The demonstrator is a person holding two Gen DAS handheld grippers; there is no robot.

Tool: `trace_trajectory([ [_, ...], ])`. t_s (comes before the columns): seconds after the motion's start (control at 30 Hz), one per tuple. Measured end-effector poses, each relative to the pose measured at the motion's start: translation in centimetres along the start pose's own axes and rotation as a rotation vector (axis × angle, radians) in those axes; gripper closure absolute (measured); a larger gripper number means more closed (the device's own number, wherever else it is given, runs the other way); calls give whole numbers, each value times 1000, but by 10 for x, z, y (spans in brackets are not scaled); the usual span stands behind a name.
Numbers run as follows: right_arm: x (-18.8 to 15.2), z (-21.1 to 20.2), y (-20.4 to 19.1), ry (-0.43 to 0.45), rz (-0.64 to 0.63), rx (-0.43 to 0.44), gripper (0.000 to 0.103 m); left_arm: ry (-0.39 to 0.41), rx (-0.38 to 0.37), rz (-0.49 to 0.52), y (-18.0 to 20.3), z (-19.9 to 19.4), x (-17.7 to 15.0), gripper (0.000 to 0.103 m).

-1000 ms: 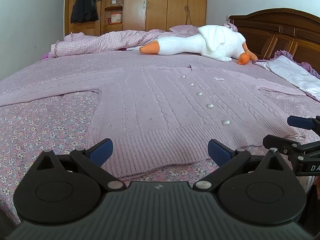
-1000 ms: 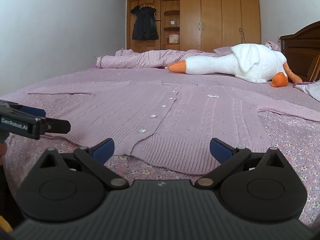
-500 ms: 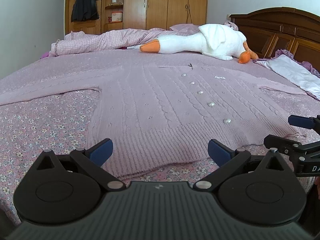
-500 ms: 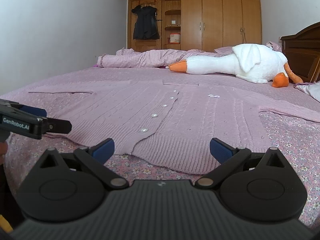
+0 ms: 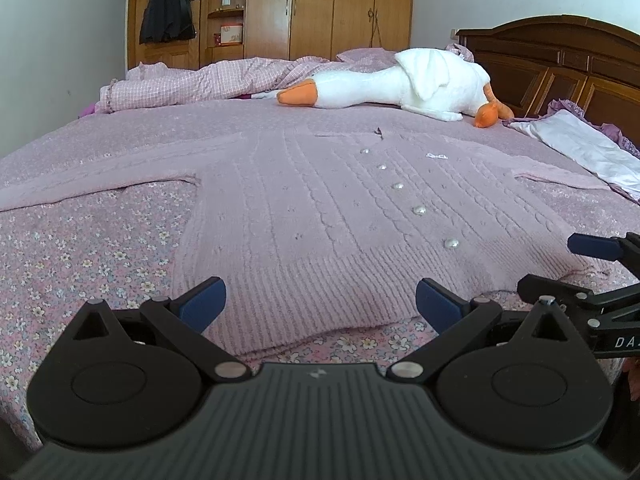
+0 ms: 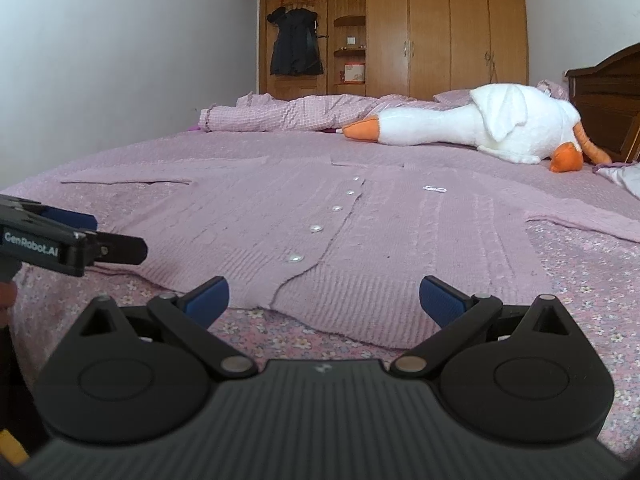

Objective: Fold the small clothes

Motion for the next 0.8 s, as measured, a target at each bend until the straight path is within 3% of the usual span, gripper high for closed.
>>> trace_trajectory([
  [0.37,44,29,-37,44,19,40,0,67,89,-57,-29,-5,28,0],
  [0.8,124,92,-122,89,50,197,0,125,175,-291,-153,-27,68,0],
])
Point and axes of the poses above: each gripper's, at about its wrist camera, not at the fingertips, and z roughly the way its jaws point, y to its right, x to its top, the point moved 1 cm from there along z, roughly the way its jaws point, and after that the axes turned 3 degrees about -z, right-handed, at the moved point
